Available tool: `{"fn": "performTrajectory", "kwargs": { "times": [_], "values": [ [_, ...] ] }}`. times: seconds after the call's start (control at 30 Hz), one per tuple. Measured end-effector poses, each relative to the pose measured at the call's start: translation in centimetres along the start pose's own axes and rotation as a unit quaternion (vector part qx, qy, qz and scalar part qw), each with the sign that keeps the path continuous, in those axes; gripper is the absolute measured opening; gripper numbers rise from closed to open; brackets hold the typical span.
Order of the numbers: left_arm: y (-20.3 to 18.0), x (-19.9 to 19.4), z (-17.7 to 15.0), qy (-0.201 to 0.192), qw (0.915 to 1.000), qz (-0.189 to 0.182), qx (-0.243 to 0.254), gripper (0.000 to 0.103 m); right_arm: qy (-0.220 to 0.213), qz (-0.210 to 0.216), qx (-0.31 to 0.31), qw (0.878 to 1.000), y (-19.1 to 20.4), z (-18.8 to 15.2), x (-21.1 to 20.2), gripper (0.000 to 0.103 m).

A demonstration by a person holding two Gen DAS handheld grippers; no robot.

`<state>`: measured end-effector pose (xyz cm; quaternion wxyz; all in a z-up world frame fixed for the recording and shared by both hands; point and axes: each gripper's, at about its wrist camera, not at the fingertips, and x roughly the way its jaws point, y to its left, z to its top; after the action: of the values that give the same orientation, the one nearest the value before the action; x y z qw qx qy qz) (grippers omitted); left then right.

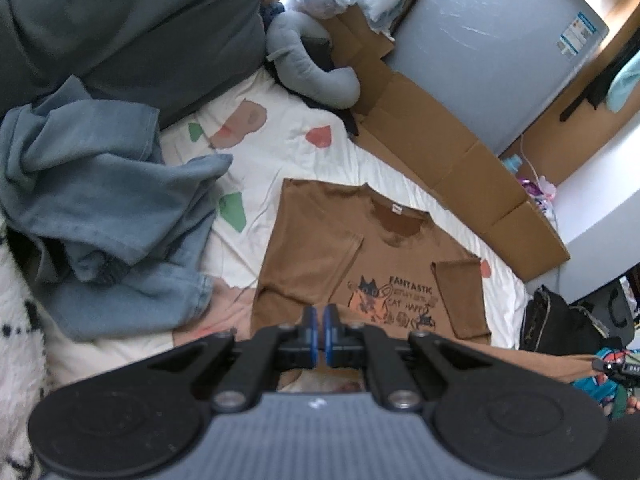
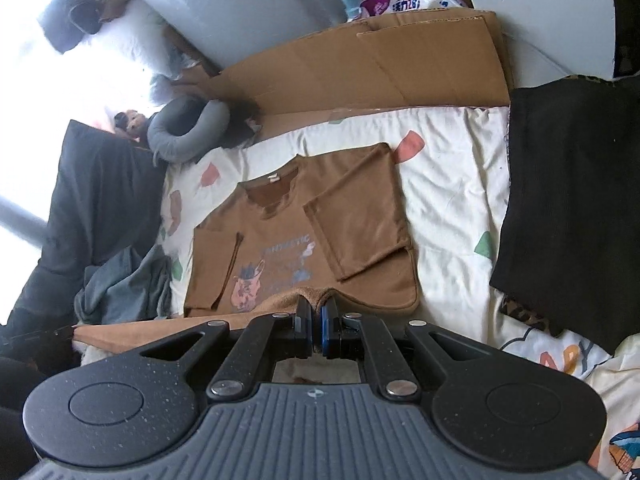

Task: Fold clothes
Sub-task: 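Lift the pinched edge with both grippers and fold it over the shirt body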

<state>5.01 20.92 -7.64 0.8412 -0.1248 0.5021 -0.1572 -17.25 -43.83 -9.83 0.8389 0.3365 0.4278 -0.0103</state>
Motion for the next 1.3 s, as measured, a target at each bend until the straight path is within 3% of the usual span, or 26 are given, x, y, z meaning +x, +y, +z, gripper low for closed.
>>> {"fn": "performTrajectory", "kwargs": {
  "times": [0.37,1.3],
  "values": [
    [-0.2,2.8,3.6,0.002,1.0,0.003,-0.001,0.003,-0.001,0.002,0.014,1.0,0.1,3.8,2.7,0.002],
    [1.2,16.6,11.8,0.024,0.9996,0.016,-0.007,0.003,0.041,-0.031,0.018,0.999,-1.5,13.3,15.3,0.002]
  ]
}}
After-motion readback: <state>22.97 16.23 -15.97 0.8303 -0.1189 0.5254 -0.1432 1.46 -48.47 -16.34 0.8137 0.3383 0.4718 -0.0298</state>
